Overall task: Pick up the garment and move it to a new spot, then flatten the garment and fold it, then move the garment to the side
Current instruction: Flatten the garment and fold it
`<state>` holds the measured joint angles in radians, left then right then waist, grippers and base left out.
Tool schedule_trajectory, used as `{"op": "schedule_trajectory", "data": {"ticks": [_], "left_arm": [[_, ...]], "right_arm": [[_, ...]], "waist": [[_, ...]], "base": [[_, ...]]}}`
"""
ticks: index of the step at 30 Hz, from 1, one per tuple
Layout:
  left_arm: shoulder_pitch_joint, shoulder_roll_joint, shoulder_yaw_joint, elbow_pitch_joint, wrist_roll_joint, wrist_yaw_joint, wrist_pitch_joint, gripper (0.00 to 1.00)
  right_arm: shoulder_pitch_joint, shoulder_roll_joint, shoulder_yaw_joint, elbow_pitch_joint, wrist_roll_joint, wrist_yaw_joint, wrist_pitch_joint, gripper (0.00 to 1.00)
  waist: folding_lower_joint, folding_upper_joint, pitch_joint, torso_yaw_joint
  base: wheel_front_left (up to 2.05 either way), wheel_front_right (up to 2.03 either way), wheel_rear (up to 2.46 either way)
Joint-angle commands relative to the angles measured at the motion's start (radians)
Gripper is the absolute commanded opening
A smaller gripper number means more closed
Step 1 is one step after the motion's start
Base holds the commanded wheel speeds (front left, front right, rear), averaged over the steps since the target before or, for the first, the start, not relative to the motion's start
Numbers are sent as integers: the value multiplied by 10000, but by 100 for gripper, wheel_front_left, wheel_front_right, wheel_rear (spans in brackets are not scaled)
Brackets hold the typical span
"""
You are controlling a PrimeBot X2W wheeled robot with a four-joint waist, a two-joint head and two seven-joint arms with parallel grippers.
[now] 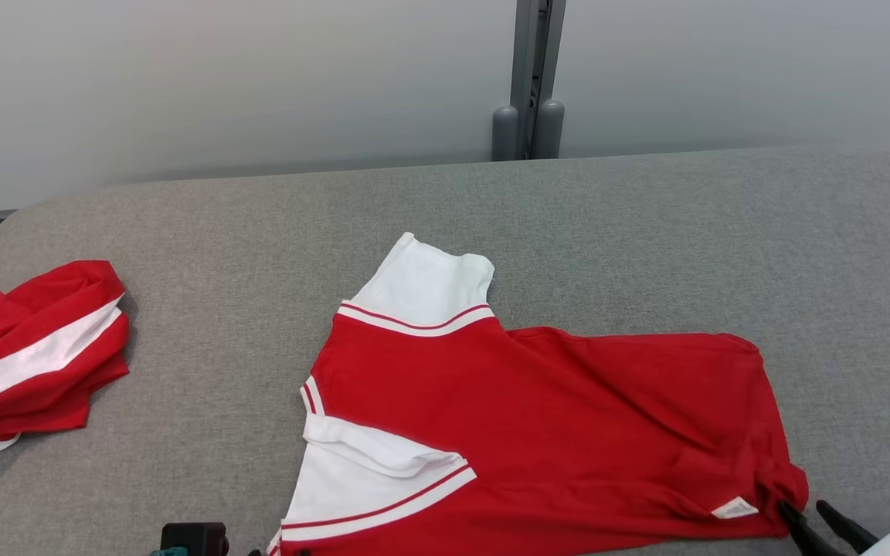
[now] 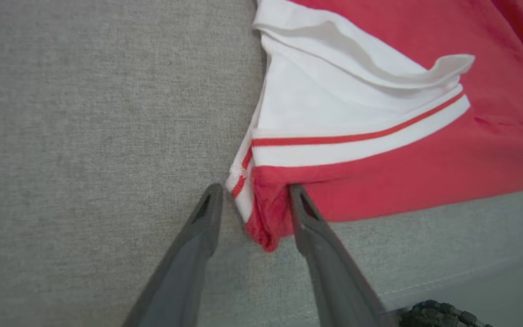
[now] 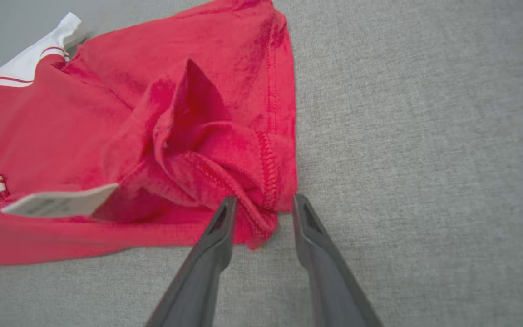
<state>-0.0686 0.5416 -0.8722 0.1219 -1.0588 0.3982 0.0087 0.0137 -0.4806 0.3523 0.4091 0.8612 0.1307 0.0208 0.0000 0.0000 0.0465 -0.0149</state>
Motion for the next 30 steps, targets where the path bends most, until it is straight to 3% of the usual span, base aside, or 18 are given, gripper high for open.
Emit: {"op": "schedule_trajectory", "data": {"ticks": [1,8,12,17,25,30], "left_arm": [[-48,119,69,-8,30,42,-5,100],[-283,692,505,-577,292,467,-315,100],[-451,1030,943,-1157,527,750,-840,100],[-619,1057,1302,-1559,916,685,-1801,100],[-804,254,2739,-1519,1830,352,-2738,100],[-114,-930,4585,-1729,3674,-215,-2720,100]], "right_arm": [[138,-60,-194,-124,-88,2,109,100],[377,-191,-1306,-652,-478,2,137,100],[410,-152,-2332,-1310,-1096,2,-377,100],[282,744,-3481,-1858,-2190,2,-1388,100],[-59,2431,-4792,-2865,-4128,2,-2769,100],[-1,2999,-4039,-3153,-4946,2,-2871,100]], "waist": [[0,0,25,-30],[0,0,19,-100],[0,0,-51,-161],[0,0,-134,-209],[0,0,-105,-193],[0,0,-65,-158]], "base": [[0,0,0],[0,0,0],[0,0,0],[0,0,0],[0,0,0],[0,0,0]]}}
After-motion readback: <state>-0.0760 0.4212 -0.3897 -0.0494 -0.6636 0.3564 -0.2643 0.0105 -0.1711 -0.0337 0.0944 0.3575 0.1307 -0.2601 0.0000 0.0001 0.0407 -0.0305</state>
